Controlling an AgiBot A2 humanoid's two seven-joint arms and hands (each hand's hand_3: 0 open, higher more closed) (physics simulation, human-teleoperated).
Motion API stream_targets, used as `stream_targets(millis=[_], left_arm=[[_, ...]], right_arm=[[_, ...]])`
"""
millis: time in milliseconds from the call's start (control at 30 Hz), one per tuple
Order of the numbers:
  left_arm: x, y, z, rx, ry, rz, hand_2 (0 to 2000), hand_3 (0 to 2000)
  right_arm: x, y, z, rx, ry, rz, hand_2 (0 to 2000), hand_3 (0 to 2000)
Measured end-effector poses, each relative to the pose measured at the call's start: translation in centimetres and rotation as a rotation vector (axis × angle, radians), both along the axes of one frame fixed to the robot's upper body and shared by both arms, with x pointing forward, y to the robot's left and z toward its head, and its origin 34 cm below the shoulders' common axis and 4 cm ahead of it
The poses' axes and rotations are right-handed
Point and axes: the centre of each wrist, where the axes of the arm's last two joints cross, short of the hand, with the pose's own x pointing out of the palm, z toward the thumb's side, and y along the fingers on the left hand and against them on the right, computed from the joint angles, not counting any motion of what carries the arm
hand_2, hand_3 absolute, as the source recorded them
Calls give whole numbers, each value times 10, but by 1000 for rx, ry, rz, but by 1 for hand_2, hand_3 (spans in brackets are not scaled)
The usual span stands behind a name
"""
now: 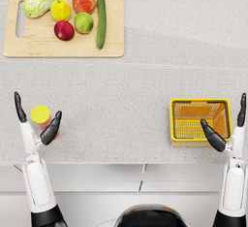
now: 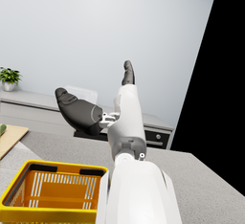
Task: Pick up the red potato chip and place it into the yellow basket
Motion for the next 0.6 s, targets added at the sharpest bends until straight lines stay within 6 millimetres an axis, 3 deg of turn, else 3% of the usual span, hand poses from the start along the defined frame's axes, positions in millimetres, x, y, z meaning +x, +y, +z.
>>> stream_targets(millis=[333,467,600], left_arm=[[14,7,-88,-93,323,22,0,0],[18,14,-122,-144,448,48,0,0],[23,17,-148,-189,549,65,0,0]], right_arm=[[-18,26,6,-22,-41,83,0,0],[-18,27,10,-22,-60,86,0,0],[-20,25,-1,-10,-20,76,0,0]])
